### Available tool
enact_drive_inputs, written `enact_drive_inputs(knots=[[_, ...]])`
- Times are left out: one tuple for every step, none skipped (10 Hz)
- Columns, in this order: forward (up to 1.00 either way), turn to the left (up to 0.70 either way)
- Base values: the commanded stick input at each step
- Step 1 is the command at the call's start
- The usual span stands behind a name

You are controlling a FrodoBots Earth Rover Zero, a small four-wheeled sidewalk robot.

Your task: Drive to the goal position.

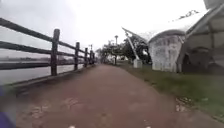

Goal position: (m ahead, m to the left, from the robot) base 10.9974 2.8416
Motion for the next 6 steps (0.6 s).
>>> enact_drive_inputs(knots=[[0.7, -0.34], [0.7, -0.28], [0.7, 0.0], [0.7, 0.01], [0.7, 0.08], [0.7, 0.06]])
